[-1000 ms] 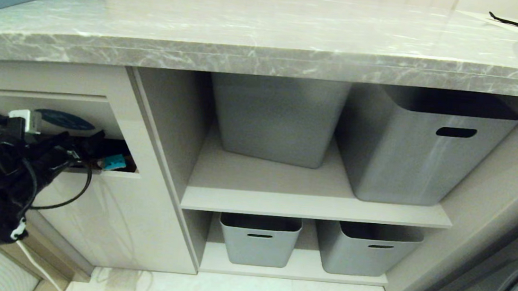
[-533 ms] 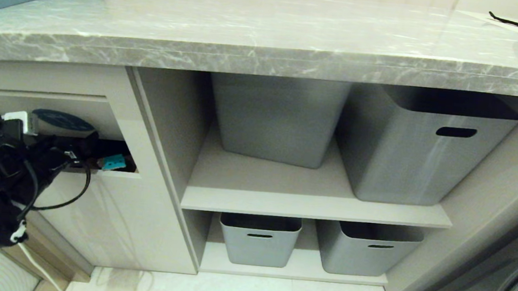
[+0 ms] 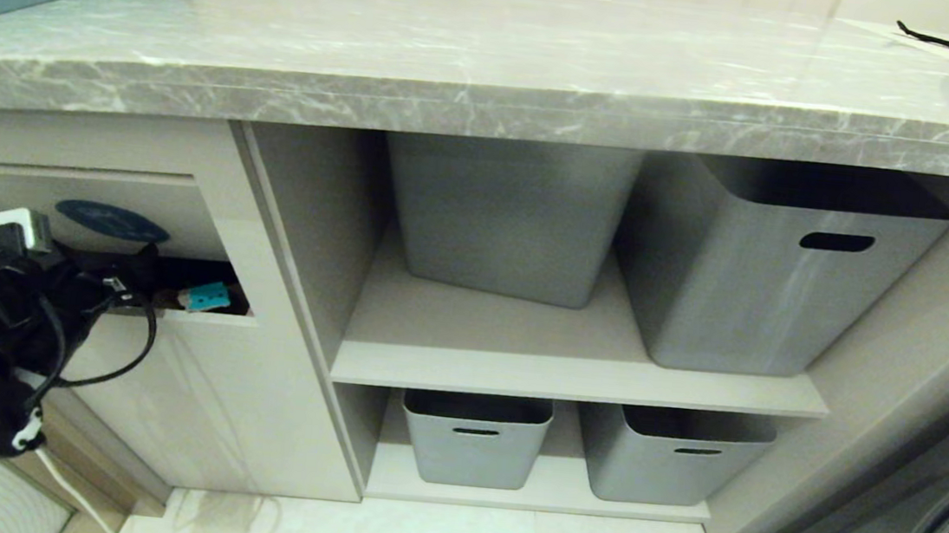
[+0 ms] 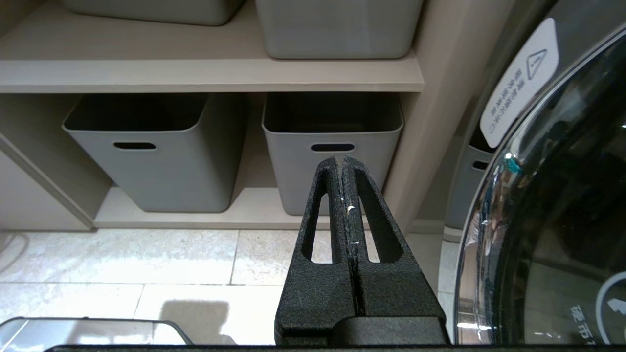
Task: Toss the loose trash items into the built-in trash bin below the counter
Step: Put the garbage in the trash can
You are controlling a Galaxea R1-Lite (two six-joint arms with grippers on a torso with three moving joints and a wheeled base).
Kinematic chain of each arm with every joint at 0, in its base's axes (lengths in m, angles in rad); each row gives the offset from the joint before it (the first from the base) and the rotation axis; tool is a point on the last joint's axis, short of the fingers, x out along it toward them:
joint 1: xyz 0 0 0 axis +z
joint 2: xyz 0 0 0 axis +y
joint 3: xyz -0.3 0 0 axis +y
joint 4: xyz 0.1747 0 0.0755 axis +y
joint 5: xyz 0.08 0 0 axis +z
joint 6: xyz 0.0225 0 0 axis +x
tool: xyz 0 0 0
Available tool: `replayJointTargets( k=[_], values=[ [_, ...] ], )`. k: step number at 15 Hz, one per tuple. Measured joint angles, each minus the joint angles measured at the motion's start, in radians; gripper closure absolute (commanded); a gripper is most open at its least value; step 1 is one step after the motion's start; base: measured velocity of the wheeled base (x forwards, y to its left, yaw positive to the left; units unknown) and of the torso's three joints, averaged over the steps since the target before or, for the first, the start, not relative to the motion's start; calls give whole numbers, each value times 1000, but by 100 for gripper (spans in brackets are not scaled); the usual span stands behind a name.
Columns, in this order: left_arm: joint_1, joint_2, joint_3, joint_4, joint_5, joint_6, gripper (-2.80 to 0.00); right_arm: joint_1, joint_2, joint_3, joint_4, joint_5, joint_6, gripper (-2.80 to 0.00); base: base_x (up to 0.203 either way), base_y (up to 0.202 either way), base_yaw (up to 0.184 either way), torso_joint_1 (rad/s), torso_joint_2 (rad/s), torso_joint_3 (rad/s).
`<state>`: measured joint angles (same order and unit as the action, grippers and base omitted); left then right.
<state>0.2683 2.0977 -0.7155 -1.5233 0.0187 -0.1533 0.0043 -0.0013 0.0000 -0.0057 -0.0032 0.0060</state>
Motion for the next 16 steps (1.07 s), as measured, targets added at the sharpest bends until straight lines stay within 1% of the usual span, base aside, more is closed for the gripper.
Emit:
replayJointTargets(
  k=[4, 6, 12, 16],
  values=[
    [0, -30, 1, 1, 0, -91, -280, -1, 0, 0, 0, 0, 0, 0, 0, 0, 0, 0, 0, 0],
    [2, -49, 35, 0, 0, -102, -280, 0, 0, 0, 0, 0, 0, 0, 0, 0, 0, 0, 0, 0],
    [8, -119, 234, 1, -1, -106, -280, 0, 0, 0, 0, 0, 0, 0, 0, 0, 0, 0, 0, 0],
    [26, -212, 315, 2, -7, -145, -280, 0, 0, 0, 0, 0, 0, 0, 0, 0, 0, 0, 0, 0]
  ],
)
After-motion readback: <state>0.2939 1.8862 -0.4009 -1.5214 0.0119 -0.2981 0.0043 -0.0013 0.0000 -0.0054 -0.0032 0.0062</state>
